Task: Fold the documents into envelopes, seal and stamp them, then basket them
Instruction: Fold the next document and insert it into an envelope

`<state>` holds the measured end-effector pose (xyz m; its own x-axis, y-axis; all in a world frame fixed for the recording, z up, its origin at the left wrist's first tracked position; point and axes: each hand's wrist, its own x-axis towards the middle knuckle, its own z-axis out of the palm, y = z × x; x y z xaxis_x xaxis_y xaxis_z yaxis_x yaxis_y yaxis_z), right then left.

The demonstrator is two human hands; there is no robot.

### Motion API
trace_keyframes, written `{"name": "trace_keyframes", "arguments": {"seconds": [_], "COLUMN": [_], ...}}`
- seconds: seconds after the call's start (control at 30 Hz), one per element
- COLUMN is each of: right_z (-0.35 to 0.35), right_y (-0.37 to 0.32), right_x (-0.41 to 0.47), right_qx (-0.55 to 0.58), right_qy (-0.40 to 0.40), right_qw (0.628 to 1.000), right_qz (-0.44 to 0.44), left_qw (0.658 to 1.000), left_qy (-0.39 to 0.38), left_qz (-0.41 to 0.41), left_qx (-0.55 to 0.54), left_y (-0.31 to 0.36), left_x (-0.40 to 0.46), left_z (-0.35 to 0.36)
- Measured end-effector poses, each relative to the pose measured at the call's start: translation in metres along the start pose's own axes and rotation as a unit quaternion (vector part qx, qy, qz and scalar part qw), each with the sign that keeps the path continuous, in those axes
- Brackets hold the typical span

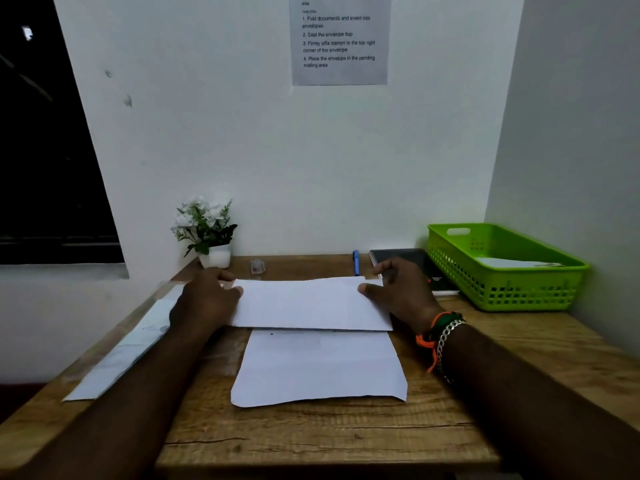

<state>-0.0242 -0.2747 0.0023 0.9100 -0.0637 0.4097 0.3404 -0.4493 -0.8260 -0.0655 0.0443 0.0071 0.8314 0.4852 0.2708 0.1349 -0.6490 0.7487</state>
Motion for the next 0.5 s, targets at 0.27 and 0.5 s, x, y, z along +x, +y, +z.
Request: {"name": "trace_keyframes", "arguments": {"seconds": [0.27, 0.5], "right_z": [-0.002, 0.005], "right_y": [-0.003, -0.003], "right_x": [-0.005, -0.005], "right_qx": [-0.214, -0.236], "right_qy": [-0.085, -0.106], "right_qw": [0.969, 0.96], "right_qz": [-0.092, -0.108], "left_qw": [0.996, 0.975], "left_qy": [-0.014, -0.034], "left_qz": [0.024, 0.075], "left_qx": [0.084, 0.205], "left_y": [-0.019, -0.011], "left_x": [0.006, 0.02], "left_z": [0.007, 0.004]}}
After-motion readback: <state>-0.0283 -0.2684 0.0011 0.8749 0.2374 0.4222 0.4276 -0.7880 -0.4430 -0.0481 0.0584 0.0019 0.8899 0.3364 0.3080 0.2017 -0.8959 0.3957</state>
